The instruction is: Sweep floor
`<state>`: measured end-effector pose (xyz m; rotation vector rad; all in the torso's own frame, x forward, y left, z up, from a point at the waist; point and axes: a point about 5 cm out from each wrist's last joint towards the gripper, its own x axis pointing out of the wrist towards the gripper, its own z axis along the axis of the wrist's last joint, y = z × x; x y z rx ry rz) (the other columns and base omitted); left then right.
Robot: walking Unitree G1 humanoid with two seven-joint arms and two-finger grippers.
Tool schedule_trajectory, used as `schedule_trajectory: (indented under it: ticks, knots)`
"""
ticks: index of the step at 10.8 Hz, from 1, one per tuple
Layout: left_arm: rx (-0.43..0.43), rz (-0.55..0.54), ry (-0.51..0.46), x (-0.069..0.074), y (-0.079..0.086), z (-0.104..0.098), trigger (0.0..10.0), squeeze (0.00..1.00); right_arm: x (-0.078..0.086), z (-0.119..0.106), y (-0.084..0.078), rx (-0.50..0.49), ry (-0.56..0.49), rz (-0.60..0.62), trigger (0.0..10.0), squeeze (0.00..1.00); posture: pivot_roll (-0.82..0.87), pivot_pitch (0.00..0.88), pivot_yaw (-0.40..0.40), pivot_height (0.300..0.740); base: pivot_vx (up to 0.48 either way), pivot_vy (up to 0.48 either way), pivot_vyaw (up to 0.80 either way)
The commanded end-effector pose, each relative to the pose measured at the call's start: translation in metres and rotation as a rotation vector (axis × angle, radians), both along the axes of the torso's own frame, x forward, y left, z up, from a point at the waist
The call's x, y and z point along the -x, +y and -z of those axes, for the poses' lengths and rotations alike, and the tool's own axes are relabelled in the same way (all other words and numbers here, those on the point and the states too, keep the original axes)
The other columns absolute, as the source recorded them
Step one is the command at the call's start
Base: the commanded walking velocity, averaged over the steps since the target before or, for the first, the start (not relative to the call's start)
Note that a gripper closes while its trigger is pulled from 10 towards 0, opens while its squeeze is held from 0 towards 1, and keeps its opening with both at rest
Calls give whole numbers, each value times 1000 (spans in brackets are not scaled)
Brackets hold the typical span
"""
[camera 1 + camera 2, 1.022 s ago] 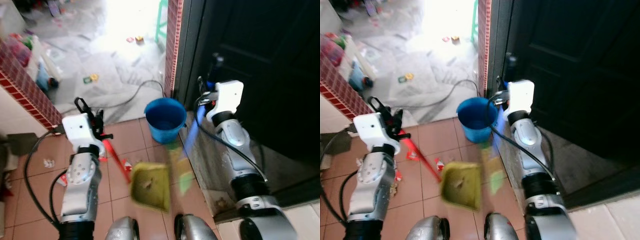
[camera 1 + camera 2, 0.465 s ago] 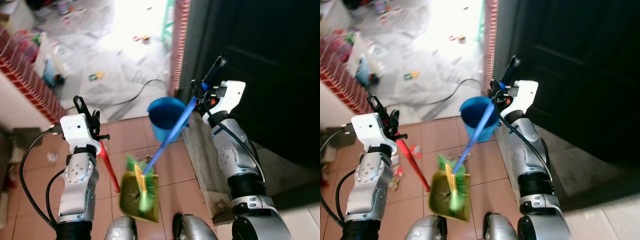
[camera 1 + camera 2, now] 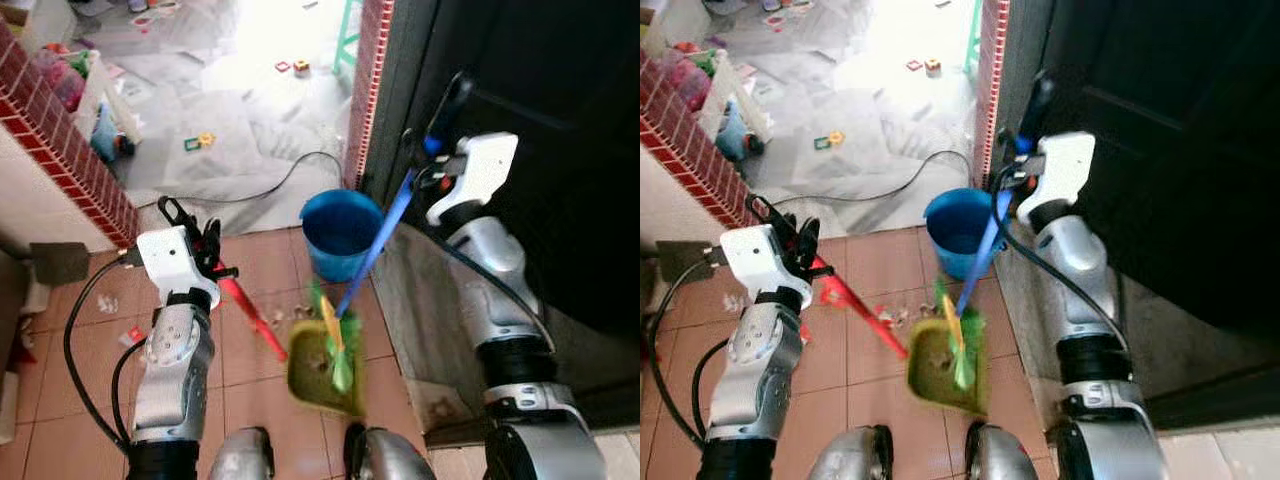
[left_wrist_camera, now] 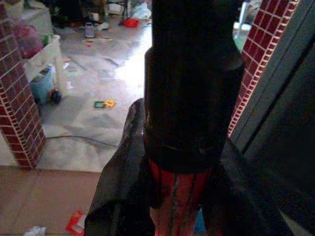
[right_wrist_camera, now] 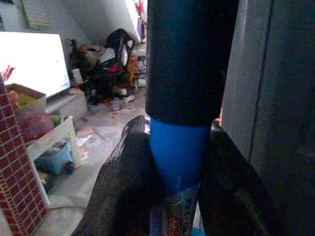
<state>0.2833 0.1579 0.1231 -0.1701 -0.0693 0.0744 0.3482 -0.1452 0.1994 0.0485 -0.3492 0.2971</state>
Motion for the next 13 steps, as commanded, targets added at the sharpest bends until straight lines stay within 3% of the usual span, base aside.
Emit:
schedule_trajectory:
  ticks: [1, 4, 7, 10, 12, 13]
  knots:
    - [-25, -26, -69, -3, 6, -14, 10000, 0, 2, -3, -4, 25, -8, 11, 10000, 0, -48, 122, 47, 740, 0, 0, 0]
    - [-27, -21, -64, -5, 6, -13, 10000, 0, 5, -23, -4, 186, -127, -1, 10000, 0, -56, 114, 49, 740, 0, 0, 0]
    - [-35, -33, -63, -6, 10, -13, 10000, 0, 8, -16, -28, 227, -61, -10, 10000, 0, -61, 108, 49, 740, 0, 0, 0]
    - [-43, -73, -32, -7, 14, -7, 10000, 0, 14, 12, -44, 323, 35, 40, 10000, 0, -68, 80, 60, 740, 0, 0, 0]
    - [-75, -149, -126, -17, 27, -34, 10000, 0, 22, 51, -53, 345, 162, 125, 10000, 0, -64, 58, 55, 740, 0, 0, 0]
    - [-70, -213, -195, -28, 41, -60, 10000, 0, 26, 69, -52, 332, 232, 133, 10000, 0, -62, 60, 55, 740, 0, 0, 0]
